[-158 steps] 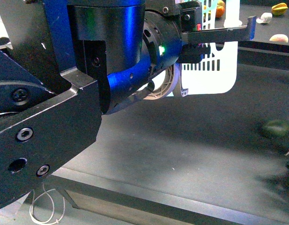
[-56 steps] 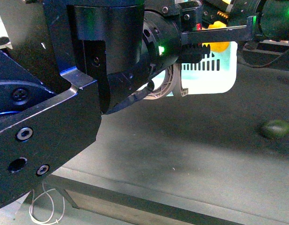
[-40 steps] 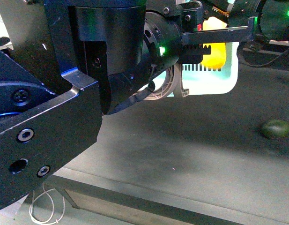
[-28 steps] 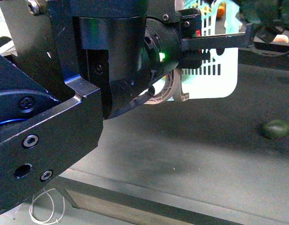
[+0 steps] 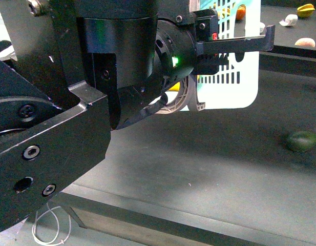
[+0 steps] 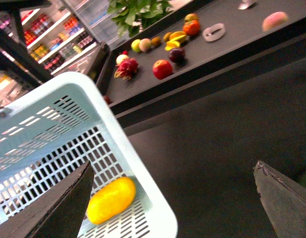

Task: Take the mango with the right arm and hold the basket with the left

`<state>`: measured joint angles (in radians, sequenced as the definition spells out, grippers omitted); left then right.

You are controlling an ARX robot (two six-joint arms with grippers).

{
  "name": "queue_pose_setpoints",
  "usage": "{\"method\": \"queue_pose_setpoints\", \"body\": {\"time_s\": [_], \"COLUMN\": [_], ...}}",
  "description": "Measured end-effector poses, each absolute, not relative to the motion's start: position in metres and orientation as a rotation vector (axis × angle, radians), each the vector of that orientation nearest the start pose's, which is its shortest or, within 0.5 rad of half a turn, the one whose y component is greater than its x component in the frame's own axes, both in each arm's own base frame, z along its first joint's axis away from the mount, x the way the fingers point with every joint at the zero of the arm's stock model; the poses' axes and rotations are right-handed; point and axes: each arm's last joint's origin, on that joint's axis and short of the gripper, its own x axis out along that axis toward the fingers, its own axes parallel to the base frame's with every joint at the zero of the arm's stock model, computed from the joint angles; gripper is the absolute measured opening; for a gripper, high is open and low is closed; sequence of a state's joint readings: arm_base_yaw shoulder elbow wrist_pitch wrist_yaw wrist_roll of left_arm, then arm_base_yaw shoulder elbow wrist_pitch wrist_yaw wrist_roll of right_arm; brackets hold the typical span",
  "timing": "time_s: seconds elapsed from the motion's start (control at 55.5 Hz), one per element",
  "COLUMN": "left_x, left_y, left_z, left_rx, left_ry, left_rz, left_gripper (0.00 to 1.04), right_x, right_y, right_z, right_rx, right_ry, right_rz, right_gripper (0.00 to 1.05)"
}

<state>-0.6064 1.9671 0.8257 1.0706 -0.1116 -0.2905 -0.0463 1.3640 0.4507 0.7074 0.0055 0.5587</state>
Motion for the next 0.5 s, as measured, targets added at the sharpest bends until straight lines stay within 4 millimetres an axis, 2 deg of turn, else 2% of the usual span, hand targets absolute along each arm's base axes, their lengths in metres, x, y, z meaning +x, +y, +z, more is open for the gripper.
{"method": "queue_pose_setpoints", "body": {"time_s": [0.108, 0.252, 0.504], "left_x": [0.309, 0.309, 0.31], "left_y": [-0.212, -0.212, -0.211], "left_z": [0.142, 0.142, 0.142], "left_rx": [-0.258, -0.258, -0.259], "left_ry": [0.138, 0.138, 0.138], "left_rz": [-0.485, -0.485, -0.481], "left_gripper": [0.05, 0.05, 0.05], "right_x": [0.228, 0.204, 0.201], "right_y": [-0.03, -0.041, -0.042], "right_z": [0.181, 0.178, 0.181], "right_rx": [0.56, 0.545, 0.533], "right_ry": [0.186, 0.188, 0.171], "right_rz": [-0.173, -0.23, -0.224], "right_gripper": [0.96, 0.96, 0.96]}}
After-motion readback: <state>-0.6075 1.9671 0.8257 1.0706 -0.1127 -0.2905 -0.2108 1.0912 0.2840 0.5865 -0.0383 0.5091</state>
